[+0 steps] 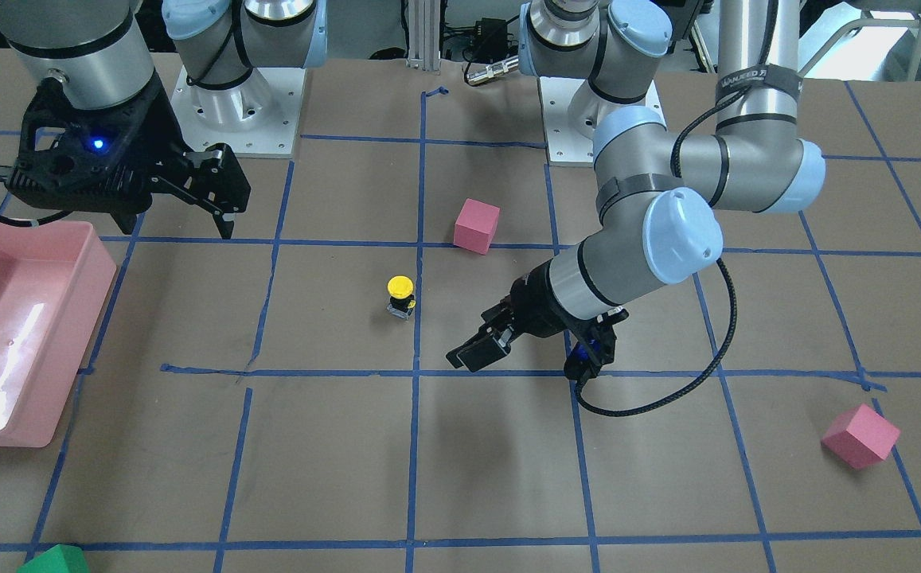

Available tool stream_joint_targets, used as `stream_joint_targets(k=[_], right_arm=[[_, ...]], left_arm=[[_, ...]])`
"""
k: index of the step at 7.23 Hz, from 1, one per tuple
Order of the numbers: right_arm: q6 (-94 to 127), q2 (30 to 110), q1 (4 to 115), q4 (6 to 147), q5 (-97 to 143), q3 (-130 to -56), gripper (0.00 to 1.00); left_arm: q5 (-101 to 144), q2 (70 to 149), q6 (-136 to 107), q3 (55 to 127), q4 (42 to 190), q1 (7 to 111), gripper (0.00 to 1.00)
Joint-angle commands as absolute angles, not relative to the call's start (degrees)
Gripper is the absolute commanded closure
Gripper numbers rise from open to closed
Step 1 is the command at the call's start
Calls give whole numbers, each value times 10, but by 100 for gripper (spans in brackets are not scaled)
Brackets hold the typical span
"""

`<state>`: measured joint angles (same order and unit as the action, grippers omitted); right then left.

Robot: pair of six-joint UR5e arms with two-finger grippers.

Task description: Align button upright

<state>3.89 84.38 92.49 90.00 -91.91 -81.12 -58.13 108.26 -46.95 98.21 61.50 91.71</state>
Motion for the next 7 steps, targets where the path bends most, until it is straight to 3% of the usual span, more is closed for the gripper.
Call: stream_joint_targets(k=[1,4,7], right_arm=[[39,844,925,900,-919,-811,0],[39,844,925,900,-920,-811,0],[40,844,925,900,-920,-811,0]], left_arm=[[-688,1054,-250,948,650,882,0],[-916,1007,37,878,830,832,0],[-943,959,37,832,908,814,0]])
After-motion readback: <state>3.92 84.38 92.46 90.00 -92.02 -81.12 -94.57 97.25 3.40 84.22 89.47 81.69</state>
